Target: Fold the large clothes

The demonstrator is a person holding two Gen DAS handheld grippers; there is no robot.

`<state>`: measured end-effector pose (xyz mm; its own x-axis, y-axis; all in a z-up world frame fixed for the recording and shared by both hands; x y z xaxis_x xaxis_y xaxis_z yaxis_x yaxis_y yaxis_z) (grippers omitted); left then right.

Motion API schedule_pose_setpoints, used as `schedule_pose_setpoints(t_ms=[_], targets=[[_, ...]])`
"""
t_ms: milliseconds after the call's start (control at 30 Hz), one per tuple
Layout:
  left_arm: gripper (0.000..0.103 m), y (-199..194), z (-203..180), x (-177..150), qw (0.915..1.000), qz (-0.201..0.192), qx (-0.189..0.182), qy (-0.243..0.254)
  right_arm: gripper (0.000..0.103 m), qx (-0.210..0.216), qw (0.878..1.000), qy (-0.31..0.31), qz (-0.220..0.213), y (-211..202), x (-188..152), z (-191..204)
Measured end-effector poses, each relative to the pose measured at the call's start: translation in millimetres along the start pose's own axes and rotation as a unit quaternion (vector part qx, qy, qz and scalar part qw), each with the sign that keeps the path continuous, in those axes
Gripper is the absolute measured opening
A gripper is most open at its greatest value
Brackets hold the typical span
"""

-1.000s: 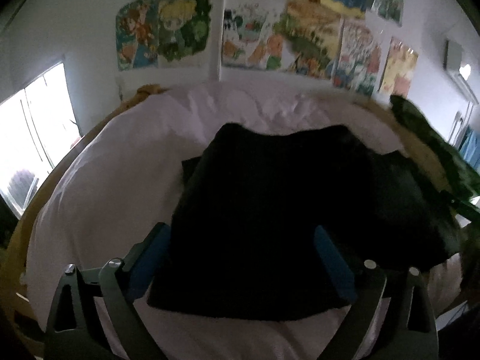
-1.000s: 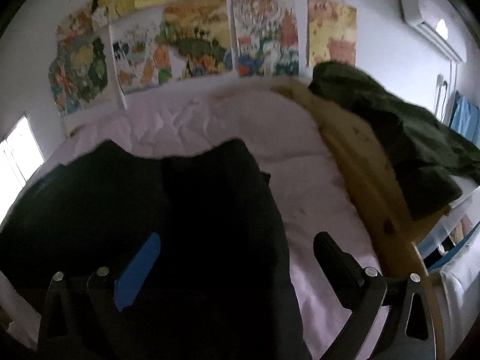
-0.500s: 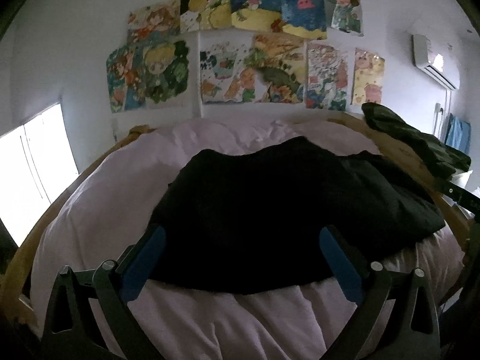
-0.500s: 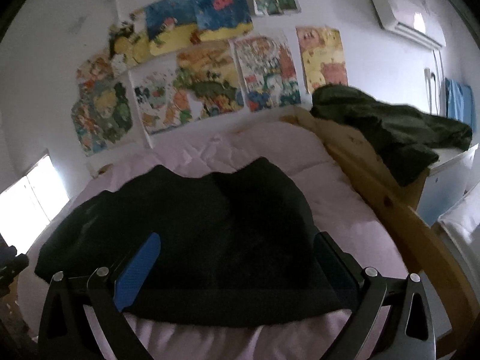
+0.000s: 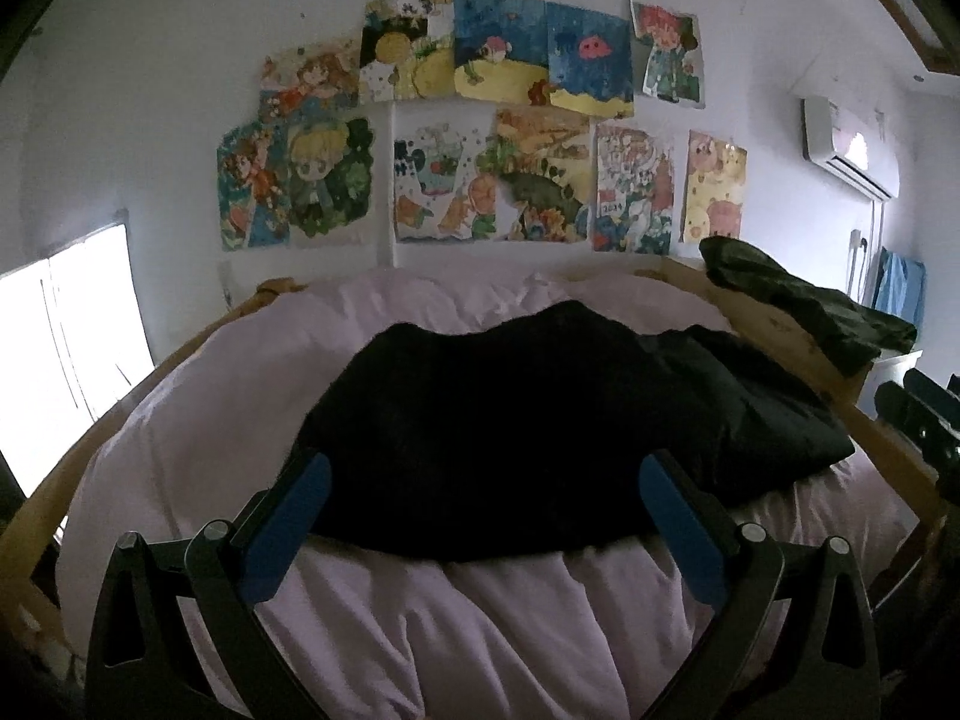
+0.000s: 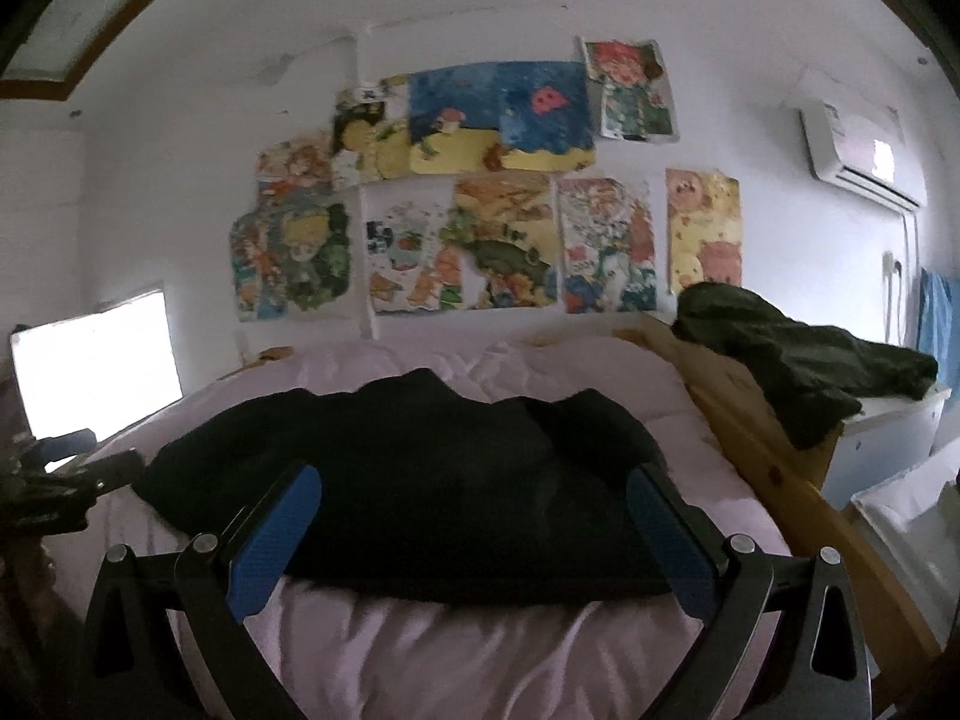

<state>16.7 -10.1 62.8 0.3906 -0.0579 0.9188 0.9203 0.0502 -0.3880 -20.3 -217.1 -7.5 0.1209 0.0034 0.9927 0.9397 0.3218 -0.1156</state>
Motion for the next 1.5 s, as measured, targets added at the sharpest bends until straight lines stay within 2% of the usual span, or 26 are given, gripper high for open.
schedule_pose_setpoints(t_ms=[200, 467, 600, 867, 1500], targets=[[0.101, -29.4, -6.3, -9.4, 0.9991, -0.032, 0.019, 0.021, 0.103, 0.020, 1.000, 0.004, 0.004, -10.7, -7.4, 13.7], [0.101, -43.2, -14.7, -26.0, 0.9994, 0.011, 0.020, 0.026, 0.103, 0.016, 0.999, -0.029, 0.026, -27.3, -21.0, 33.7], [0.101, -47.5, -12.7, -33.5, 0.9992, 0.022, 0.024, 0.024, 0.103, 0.014, 0.999, -0.032, 0.029, -32.2, -26.1, 34.5], [0.101, -43.8, -12.6, -57.2, 0.9975, 0.055, 0.036, 0.027, 0.103, -0.002, 0.998, -0.032, 0.062, -25.6, -41.7, 30.5], [0.101, -47.3, -10.0, -57.9, 0.9976, 0.058, 0.031, 0.024, 0.103, 0.000, 0.997, -0.007, 0.079, -17.0, -46.5, 20.8]])
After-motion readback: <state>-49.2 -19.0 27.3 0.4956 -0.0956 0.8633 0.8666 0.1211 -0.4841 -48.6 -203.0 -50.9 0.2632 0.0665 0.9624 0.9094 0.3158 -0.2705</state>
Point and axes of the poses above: each gripper's, at about its wrist camera, not at the fingertips, and y roughly the way its jaws point, z to its left, x to its top, the point moved 1 cm from there along y, roughly the way its jaws point, and after that the axes turned 9 degrees about x, right-handed, at the moved point
